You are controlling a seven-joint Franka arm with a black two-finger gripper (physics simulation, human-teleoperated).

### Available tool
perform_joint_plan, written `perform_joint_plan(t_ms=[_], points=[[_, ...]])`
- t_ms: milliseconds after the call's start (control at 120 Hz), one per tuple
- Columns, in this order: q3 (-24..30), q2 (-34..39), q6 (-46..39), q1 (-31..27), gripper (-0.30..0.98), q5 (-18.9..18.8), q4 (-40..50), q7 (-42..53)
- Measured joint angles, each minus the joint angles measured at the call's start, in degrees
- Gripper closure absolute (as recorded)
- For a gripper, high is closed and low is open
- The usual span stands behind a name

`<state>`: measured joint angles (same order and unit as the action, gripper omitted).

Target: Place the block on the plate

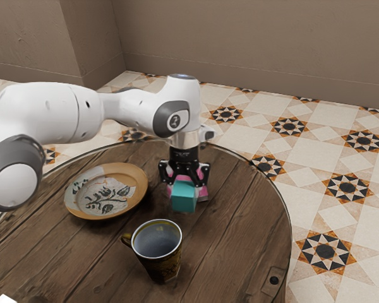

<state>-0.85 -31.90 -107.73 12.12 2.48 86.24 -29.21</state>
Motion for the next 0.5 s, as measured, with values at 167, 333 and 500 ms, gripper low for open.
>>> perform_joint_plan(t_ms=[167, 333, 500], points=[[0.06, 4.06, 2.53, 0.25, 0.31, -0.30, -0.51, 0.22], [-0.13, 9.11, 4.52, -0.08, 0.31, -1.08, 2.69, 0.41], [-0.44, 11.74, 5.46, -3.47, 0.30, -1.63, 6.29, 0.66]])
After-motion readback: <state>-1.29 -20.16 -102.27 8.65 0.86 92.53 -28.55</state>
